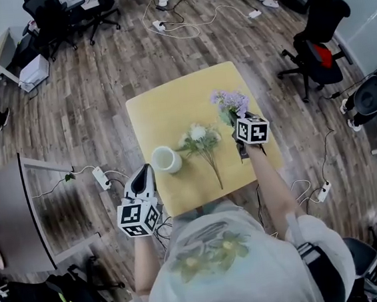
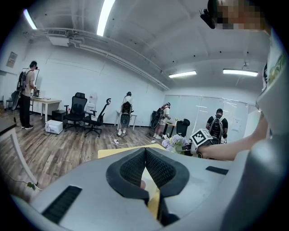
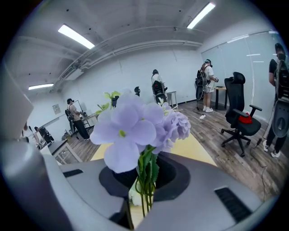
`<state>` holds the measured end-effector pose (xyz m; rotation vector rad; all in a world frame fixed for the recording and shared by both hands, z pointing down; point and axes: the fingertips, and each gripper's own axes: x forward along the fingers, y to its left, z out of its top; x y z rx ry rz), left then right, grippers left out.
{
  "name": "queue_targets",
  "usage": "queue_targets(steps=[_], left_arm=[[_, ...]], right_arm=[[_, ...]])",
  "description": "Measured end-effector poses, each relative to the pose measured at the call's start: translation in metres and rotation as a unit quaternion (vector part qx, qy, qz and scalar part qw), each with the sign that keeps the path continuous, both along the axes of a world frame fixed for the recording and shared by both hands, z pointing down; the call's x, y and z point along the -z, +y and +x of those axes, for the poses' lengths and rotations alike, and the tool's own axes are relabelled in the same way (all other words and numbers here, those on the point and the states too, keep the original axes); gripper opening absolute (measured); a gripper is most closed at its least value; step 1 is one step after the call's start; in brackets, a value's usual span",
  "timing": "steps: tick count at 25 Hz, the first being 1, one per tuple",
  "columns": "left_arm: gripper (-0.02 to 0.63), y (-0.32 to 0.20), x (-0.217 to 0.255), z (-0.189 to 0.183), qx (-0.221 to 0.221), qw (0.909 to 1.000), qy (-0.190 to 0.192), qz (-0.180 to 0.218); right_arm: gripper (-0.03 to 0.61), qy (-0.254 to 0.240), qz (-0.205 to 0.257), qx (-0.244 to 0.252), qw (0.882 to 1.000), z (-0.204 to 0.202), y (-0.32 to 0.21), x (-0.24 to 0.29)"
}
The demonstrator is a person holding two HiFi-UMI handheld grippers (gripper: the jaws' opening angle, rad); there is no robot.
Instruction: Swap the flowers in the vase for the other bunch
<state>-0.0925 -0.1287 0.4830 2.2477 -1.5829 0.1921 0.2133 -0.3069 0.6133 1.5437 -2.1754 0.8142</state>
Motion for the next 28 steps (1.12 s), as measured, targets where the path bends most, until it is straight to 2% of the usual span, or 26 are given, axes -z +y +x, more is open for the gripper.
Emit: queue_targets(steps=[8,14,23,28], left_arm=[[0.018,0.007,-0.003,0.003,-0.015,0.9999,0.004,-0.003],[0.018,0.009,0.0,0.004,-0.019,0.9998,0.007,0.002],[0.018,0.014,-0.003,0.009,-0.02,0.9998,0.005,-0.005],[0.018,0.025,-0.003,-0.001,-0.016,0.9998,0.006,-0.004]], right_arm=[[0.081,-0.013,0.037,0.012,0.999,-0.012,0.027,0.033],[0.081,-0.031,0.082,0.029,0.996,-0.024,0.04,0.077],[0.081,-0.07,0.135,0.082,0.985,-0.054,0.044,0.137],[0.081,-0.072,0.161,0.129,0.976,-0.095,0.059,0.161]])
